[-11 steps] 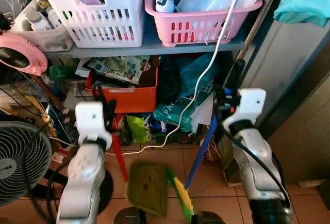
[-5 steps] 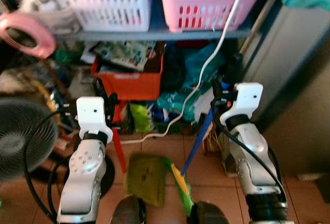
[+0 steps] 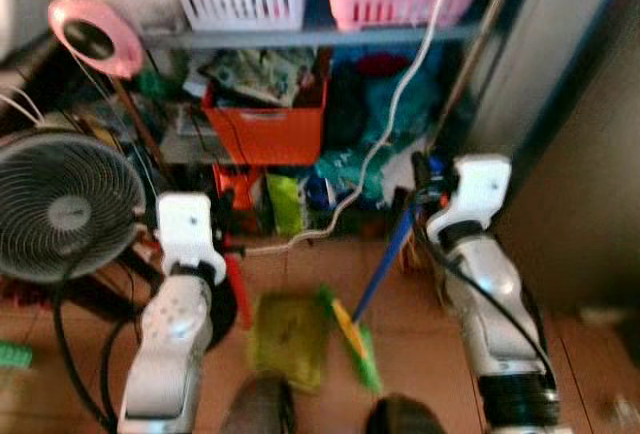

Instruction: Sweep floor

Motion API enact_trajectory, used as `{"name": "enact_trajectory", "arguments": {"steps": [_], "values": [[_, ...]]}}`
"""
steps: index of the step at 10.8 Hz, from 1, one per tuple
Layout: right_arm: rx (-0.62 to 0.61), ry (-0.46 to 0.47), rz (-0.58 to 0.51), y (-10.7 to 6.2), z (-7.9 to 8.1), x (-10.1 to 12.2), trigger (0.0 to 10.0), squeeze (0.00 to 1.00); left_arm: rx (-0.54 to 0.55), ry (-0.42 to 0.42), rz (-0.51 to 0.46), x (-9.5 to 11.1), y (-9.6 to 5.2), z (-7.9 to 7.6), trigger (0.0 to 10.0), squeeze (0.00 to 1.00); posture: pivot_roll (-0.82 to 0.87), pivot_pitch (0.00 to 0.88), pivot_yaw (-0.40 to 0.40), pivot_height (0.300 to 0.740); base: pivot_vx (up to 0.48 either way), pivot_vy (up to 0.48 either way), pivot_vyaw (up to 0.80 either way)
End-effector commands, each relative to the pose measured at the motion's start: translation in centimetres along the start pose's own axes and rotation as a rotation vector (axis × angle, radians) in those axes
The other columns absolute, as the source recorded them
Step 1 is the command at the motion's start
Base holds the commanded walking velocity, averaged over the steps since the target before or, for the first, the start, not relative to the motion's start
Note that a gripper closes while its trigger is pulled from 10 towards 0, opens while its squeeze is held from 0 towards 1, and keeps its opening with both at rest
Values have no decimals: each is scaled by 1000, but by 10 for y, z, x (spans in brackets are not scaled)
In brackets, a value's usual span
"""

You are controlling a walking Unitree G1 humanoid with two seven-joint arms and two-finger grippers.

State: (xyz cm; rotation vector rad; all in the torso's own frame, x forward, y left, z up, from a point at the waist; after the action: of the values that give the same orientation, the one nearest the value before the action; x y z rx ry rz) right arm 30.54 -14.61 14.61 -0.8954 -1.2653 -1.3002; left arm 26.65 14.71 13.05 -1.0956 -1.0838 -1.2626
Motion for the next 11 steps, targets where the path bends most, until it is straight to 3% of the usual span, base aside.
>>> {"name": "enact_trajectory", "arguments": {"steps": [1, 10, 11], "values": [[-1, -9, 29, -1, 1, -5, 10000, 0, 13, 5, -19, 5, -1, 4, 10000, 0, -70, 128, 67, 740, 0, 0, 0], [-1, -2, 50, 0, 1, -11, 10000, 0, 0, 0, -6, 1, -1, -2, 10000, 0, -70, 119, 66, 740, -27, 0, 0], [3, 11, 52, 0, 2, -12, 10000, 0, 2, -3, 0, 0, -1, -2, 10000, 0, -72, 119, 68, 740, -420, 0, 0]]}}
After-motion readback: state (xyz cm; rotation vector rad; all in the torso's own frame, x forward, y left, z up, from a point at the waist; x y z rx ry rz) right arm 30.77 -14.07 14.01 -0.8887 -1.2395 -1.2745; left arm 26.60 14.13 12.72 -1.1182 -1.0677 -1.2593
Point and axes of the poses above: a point about 5 cm out from each wrist's last joint towards the gripper, its own y axis pointing out of the wrist towards the gripper, its own x axis along the axis of the wrist's last joint, z = x × y, the point moved 1 cm from there along y, pointing out of the wrist towards the gripper, and after that the axes turned 7 degrees about y, right-handed, at the moved point
